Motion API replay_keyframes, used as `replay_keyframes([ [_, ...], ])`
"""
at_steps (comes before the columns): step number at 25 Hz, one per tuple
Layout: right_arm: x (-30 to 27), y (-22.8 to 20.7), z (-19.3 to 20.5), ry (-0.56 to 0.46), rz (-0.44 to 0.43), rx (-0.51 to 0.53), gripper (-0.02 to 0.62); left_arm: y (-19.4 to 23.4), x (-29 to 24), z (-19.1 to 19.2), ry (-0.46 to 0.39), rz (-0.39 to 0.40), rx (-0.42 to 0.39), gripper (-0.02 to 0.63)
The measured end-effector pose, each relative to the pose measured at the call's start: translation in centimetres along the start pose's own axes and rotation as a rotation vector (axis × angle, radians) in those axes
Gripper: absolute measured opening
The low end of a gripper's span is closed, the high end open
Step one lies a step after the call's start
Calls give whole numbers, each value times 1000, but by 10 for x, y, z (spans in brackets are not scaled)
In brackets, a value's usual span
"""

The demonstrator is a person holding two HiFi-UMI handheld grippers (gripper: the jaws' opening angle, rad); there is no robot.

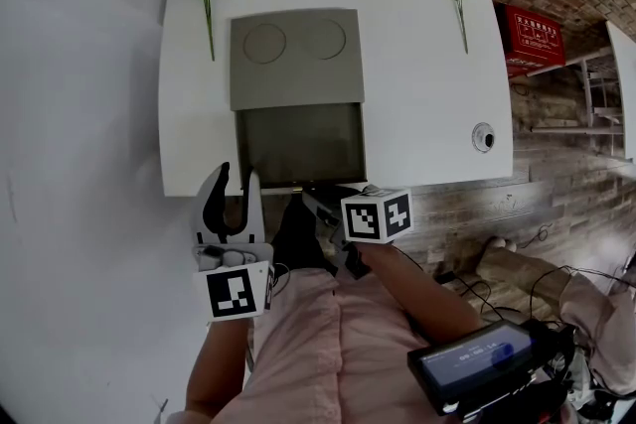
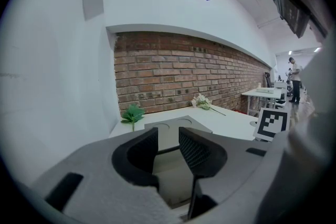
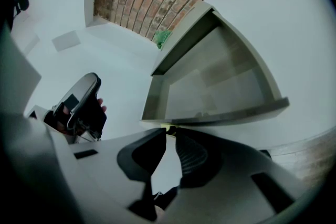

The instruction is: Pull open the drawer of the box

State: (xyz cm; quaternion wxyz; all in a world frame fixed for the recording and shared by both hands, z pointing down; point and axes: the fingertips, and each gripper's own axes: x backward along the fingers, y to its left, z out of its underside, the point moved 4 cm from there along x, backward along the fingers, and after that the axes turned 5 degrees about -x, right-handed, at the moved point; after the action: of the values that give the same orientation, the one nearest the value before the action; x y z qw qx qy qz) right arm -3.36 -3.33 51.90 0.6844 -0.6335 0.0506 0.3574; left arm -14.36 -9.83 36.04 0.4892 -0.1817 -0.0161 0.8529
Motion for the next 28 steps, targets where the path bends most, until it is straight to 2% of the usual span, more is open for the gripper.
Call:
replay_keyframes([
  [8,0,0,0,2,-19,6,78,-2,1,0,-4,-3,1,129],
  [11,1,3,6,37,-39,7,125,-3,3,-3,-13,-11,1,129],
  [13,5,6,14,69,-48,15,127,-6,5,-7,-24,-17,3,129],
  [16,18,19,27,105,-71,52,117,-11,11,-17,-41,-27,15,129],
  [18,28,36,24,88,-93,116,106,-11,14,-29,-63,-39,24,129],
  [22,59,79,-22,-74,-92,355,76,-7,18,-69,-155,-77,40,127],
  [26,102,125,-79,-337,-10,661,43,-1,26,-117,-269,-119,32,106],
  [28,127,144,-99,-467,44,771,16,-2,33,-139,-320,-140,26,84],
])
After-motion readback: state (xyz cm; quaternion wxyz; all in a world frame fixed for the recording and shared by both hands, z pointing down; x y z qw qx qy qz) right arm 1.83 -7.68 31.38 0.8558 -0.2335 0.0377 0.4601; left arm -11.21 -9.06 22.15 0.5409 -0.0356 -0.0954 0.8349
